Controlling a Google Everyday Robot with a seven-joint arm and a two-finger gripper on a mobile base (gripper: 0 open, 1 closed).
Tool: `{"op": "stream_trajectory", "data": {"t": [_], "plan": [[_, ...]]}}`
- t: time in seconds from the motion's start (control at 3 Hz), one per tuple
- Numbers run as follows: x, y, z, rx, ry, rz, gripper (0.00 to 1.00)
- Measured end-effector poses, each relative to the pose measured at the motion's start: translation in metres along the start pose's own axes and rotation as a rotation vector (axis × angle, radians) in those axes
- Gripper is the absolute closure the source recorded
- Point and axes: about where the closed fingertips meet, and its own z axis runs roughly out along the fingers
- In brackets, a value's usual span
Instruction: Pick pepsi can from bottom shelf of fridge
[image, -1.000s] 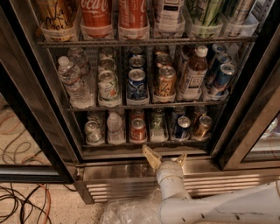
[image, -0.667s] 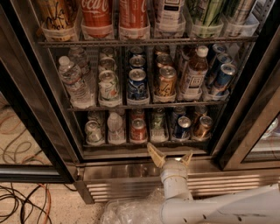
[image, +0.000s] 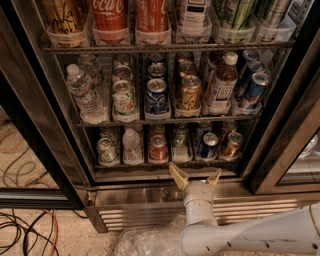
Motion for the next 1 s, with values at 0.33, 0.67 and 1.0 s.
{"op": "stream_trajectory", "data": {"t": [0.33, 0.67, 1.0], "plan": [[-0.005, -0.017, 0.011, 0.081, -0.081, -0.161, 0.00], [-0.019, -0.033, 0.016, 0.164, -0.165, -0.297, 0.00], [-0.012, -0.025, 0.021, 0.136, -0.153, -0.290, 0.01]]}}
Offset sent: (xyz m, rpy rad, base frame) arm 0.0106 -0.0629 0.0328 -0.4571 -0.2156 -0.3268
